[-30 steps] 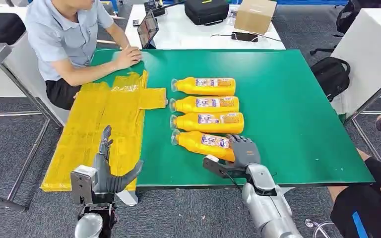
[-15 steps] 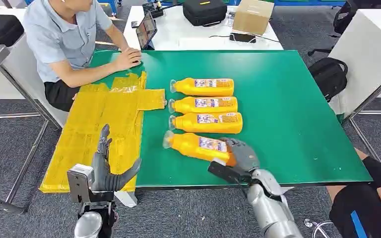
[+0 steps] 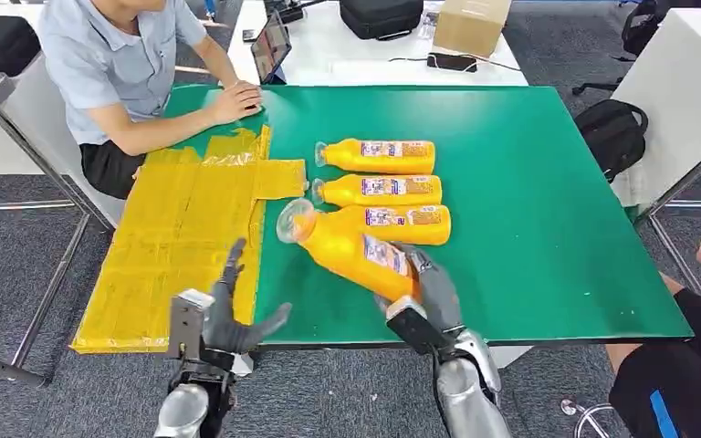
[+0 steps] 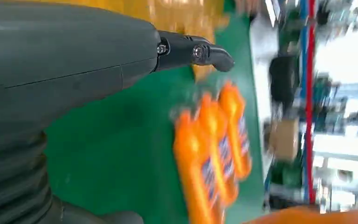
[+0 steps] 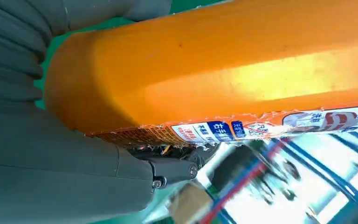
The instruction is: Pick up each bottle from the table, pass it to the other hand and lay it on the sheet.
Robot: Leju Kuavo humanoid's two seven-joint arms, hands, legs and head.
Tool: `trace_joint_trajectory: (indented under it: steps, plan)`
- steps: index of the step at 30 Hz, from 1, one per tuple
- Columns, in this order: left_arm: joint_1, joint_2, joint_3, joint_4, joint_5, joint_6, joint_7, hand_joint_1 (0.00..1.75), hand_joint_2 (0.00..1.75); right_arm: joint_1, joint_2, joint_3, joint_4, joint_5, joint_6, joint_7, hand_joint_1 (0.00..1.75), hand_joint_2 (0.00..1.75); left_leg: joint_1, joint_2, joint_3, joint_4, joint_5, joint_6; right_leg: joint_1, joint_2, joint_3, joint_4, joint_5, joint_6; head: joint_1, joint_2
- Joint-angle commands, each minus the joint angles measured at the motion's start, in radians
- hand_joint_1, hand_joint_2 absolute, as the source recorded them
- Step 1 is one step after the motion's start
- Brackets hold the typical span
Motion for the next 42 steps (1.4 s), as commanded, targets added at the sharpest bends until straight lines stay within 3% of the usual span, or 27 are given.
trace_joint_trajectory:
  steps: [1, 7, 26, 30, 36, 40, 42]
  plan:
    - [-0.006, 0.006, -0.153, 0.096, 0.025, -0.148, -0.061, 0.0, 1.75, -0.078, 0.047, 0.082, 0.053, -0.068, 0.103, -0.055, 1.75, 1.75, 0.0, 0.001, 0.002, -0.001, -0.002, 0.001, 0.001, -0.001, 0.002, 0.0, -0.001, -0.004, 0.0, 0.0]
    - [-0.003, 0.002, -0.145, 0.08, 0.093, -0.215, -0.04, 0.0, 1.75, -0.117, 0.051, 0.152, 0.173, -0.069, 0.083, -0.063, 1.75, 1.75, 0.001, 0.003, 0.002, -0.002, -0.002, 0.001, 0.002, 0.001, 0.0, -0.001, -0.001, -0.004, 0.0, 0.0]
    - [-0.005, 0.003, -0.144, 0.083, 0.094, -0.215, -0.039, 0.0, 1.75, -0.117, 0.043, 0.153, 0.17, -0.071, 0.083, -0.064, 1.75, 1.75, 0.001, 0.0, -0.002, -0.001, -0.001, 0.001, 0.001, -0.002, -0.002, -0.001, -0.001, -0.002, 0.0, 0.0]
    - [-0.014, -0.005, -0.144, 0.073, 0.25, -0.267, -0.019, 0.0, 1.75, -0.108, 0.055, 0.25, 0.237, -0.016, 0.06, -0.078, 1.75, 1.75, 0.001, 0.001, -0.002, -0.001, -0.001, 0.001, 0.001, -0.001, -0.002, -0.001, -0.001, -0.002, 0.0, 0.0]
    - [-0.057, -0.005, -0.151, 0.036, 0.263, -0.128, -0.018, 0.0, 1.75, -0.074, 0.064, 0.487, 0.369, -0.013, -0.035, -0.065, 1.75, 1.75, 0.002, 0.001, -0.003, 0.0, -0.001, 0.0, 0.002, -0.002, -0.003, -0.001, -0.001, -0.003, 0.0, 0.0]
    - [-0.059, -0.005, -0.129, 0.033, 0.378, -0.002, 0.013, 0.0, 1.75, -0.032, 0.064, 0.54, 0.396, -0.024, -0.044, -0.04, 1.75, 1.75, 0.002, 0.0, -0.002, -0.001, -0.001, 0.001, 0.002, -0.002, -0.002, 0.0, -0.001, -0.002, 0.0, 0.0]
    - [-0.068, -0.005, -0.104, 0.086, 0.469, -0.012, 0.026, 0.0, 1.75, -0.015, 0.064, 0.553, 0.438, -0.022, -0.053, -0.043, 1.75, 1.75, 0.002, -0.001, -0.003, -0.001, -0.001, 0.001, 0.002, -0.004, -0.002, -0.001, -0.001, -0.002, 0.0, 0.0]
